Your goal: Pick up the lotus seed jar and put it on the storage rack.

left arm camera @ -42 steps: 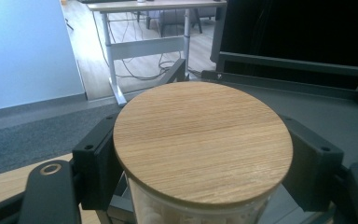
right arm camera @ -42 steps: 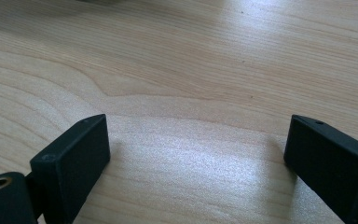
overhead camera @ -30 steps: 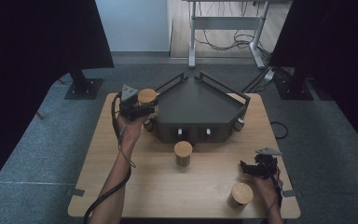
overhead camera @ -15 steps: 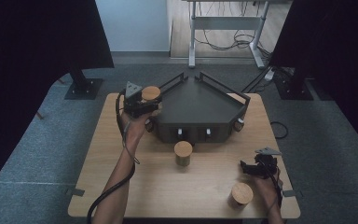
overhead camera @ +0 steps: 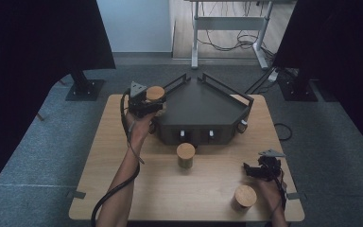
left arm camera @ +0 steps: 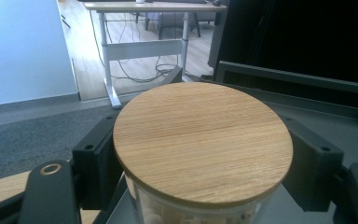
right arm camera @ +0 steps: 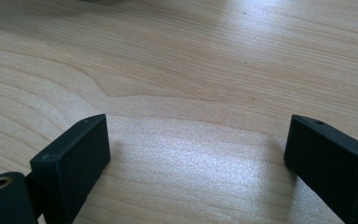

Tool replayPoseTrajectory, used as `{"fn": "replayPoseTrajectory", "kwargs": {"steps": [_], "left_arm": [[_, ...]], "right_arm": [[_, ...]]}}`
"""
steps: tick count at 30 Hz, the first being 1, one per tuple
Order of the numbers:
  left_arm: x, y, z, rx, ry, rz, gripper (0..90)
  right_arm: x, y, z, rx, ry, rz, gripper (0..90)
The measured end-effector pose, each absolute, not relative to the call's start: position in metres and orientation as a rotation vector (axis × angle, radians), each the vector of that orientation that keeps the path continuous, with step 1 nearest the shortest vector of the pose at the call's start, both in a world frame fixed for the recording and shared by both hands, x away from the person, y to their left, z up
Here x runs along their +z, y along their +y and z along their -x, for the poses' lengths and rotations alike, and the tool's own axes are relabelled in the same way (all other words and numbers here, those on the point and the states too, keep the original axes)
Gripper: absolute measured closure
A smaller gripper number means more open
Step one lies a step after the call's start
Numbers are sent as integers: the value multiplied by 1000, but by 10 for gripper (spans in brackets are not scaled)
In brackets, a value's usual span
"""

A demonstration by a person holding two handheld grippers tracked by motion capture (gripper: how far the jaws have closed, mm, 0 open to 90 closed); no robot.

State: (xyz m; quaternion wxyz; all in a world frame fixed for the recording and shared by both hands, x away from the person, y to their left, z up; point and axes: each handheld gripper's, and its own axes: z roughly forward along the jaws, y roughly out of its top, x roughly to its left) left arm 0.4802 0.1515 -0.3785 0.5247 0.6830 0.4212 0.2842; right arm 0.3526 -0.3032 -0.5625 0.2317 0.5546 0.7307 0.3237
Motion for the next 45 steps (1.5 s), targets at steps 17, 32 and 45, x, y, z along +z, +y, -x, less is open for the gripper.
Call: {"fn": "replayPoseTrajectory", "kwargs": {"steps": [17,32,45], "left_arm": [[-385,143,-490,675,1005,-1658,239],[-397,134,-495,670,1007,-1686,239],[-402,131,-496,671,1013,-1699,239]], "right_arm": [[-563,-303,-353,890,2010,-1523,61],[-563,-303,-353,890,2010,-1523,60],[-562,-303,-353,889,2014,-1519,60]]}}
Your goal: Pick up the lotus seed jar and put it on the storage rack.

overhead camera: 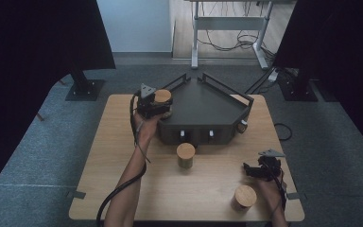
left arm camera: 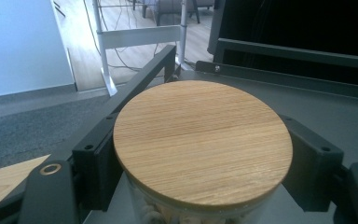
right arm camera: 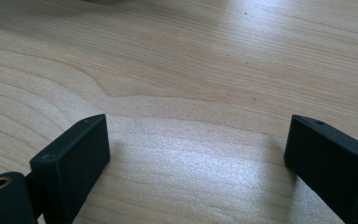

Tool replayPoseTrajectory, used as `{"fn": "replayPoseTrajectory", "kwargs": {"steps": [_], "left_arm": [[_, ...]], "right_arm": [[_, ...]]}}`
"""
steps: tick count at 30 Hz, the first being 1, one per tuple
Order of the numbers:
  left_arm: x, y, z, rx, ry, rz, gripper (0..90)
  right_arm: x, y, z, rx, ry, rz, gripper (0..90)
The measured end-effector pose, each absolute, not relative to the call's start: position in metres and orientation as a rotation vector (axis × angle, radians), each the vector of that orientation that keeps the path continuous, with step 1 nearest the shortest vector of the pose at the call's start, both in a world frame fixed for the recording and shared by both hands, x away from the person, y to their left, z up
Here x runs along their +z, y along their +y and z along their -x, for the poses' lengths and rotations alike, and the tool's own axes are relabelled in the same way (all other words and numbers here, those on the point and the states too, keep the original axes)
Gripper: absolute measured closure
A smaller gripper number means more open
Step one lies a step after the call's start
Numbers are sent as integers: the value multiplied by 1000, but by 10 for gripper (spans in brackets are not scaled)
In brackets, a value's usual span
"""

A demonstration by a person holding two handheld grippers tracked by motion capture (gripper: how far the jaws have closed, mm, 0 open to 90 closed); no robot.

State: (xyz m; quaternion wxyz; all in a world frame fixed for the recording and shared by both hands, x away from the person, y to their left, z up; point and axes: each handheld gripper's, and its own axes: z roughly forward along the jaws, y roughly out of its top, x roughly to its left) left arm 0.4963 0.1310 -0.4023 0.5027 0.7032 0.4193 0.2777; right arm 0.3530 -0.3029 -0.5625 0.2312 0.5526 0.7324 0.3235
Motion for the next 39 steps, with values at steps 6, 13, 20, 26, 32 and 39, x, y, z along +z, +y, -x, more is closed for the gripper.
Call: {"fn": "replayPoseTrajectory", "kwargs": {"steps": [6,13,20,26,32,39], "left_arm": [[-404,129,-497,674,1013,-1714,239],[-408,129,-498,676,1022,-1719,238],[-409,129,-499,680,1017,-1721,238],[-408,128,-500,694,1008,-1734,233],[-407,124,-500,748,990,-1759,131],[-407,122,-500,759,975,-1756,44]], "right_arm": [[-562,-303,-353,890,2015,-1519,60],[-562,-303,-353,891,2015,-1518,60],[-562,-303,-353,891,2015,-1518,60],[-562,-303,-353,891,2016,-1517,60],[-563,-303,-353,891,2016,-1517,60],[-562,-303,-353,890,2016,-1517,60]]}}
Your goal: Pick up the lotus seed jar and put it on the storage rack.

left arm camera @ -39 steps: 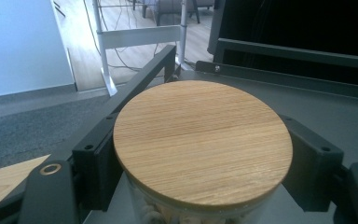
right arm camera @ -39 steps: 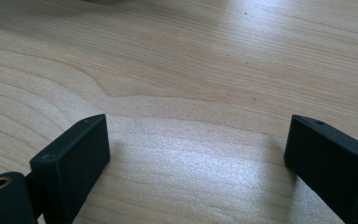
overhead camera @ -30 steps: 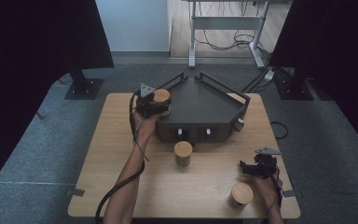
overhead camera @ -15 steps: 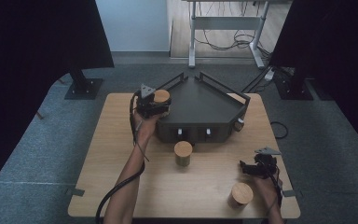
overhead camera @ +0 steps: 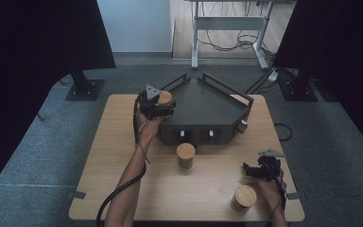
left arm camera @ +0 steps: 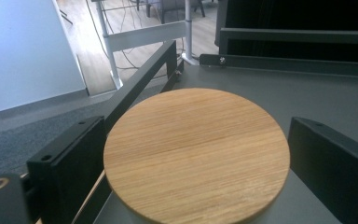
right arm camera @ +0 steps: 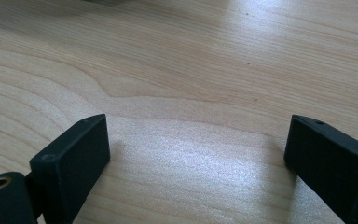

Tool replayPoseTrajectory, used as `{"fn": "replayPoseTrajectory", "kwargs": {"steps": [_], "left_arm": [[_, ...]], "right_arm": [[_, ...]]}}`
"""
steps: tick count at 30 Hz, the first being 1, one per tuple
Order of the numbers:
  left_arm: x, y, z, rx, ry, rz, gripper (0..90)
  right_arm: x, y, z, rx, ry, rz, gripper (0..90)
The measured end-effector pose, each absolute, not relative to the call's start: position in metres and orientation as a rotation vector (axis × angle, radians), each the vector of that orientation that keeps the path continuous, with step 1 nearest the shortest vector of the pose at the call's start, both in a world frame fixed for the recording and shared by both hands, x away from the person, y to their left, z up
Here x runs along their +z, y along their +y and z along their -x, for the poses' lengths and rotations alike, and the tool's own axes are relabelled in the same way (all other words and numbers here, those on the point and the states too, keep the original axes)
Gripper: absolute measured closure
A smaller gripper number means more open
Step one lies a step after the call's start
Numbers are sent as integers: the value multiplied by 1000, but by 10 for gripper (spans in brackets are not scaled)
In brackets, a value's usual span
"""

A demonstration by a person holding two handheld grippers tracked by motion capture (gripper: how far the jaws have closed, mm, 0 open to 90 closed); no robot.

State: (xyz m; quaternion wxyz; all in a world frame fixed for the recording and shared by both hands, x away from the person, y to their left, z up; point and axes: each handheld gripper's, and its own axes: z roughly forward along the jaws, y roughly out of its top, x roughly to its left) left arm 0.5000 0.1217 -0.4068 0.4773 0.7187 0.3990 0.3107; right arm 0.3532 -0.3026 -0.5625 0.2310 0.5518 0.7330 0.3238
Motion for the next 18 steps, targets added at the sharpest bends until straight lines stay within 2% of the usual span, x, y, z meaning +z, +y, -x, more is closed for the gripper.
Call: {"fn": "replayPoseTrajectory", "kwargs": {"steps": [18], "left_arm": [[-404,132,-493,732,976,-1729,37]], "right_arm": [[-563,-303,-353,890,2016,-1517,60]]}}
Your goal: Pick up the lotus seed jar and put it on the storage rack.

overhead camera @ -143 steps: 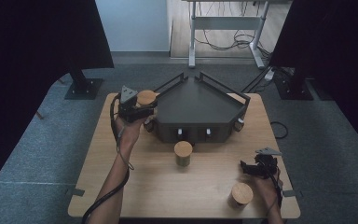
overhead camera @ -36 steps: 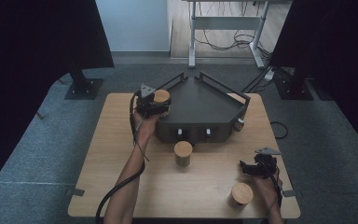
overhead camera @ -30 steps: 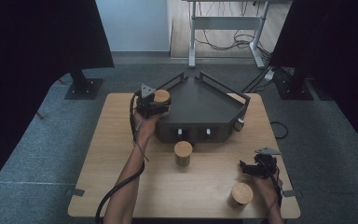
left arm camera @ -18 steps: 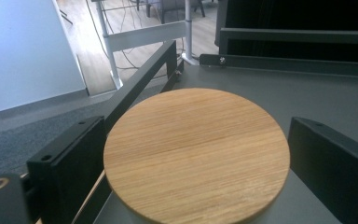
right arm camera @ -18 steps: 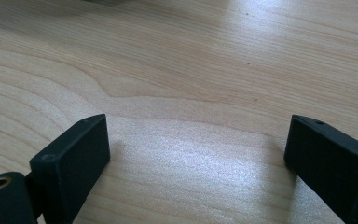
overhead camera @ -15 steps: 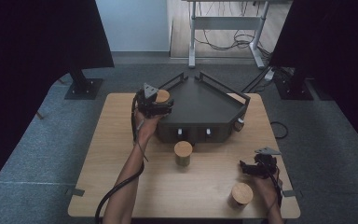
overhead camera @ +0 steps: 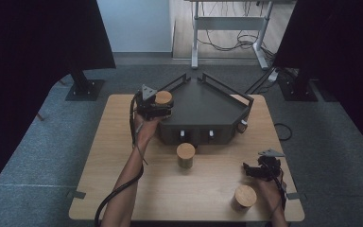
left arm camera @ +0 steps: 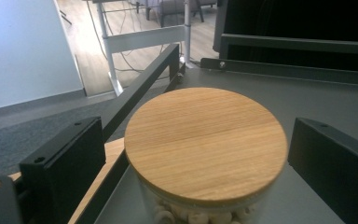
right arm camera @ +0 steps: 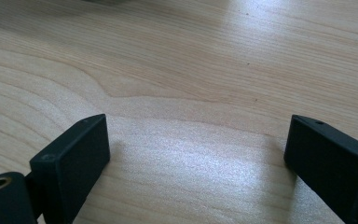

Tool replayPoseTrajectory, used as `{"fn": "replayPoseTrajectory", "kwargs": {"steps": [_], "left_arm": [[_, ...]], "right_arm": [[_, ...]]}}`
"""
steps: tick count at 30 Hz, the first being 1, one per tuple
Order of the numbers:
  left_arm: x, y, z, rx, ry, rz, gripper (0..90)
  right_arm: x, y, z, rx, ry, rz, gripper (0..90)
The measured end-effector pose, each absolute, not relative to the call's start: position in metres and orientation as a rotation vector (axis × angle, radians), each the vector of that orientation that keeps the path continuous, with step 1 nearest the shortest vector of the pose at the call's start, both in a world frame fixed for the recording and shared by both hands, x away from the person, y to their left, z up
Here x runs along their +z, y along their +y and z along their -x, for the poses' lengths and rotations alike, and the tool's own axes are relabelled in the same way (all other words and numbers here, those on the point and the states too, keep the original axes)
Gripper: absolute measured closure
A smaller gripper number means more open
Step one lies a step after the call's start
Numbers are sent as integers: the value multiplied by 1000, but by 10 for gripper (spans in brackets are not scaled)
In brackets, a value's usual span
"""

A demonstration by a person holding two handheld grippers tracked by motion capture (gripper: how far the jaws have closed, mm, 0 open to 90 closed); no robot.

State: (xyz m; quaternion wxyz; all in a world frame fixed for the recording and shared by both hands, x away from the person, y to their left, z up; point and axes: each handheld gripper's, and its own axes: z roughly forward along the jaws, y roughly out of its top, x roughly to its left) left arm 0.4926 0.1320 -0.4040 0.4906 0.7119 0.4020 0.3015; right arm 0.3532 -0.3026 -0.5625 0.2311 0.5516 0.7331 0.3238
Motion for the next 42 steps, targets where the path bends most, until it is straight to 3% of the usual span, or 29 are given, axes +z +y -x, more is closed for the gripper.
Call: {"fn": "replayPoseTrajectory", "kwargs": {"steps": [42], "left_arm": [[-397,155,-461,735,970,-1685,43]], "right_arm": [[-563,-303,-353,893,2019,-1514,60]]}}
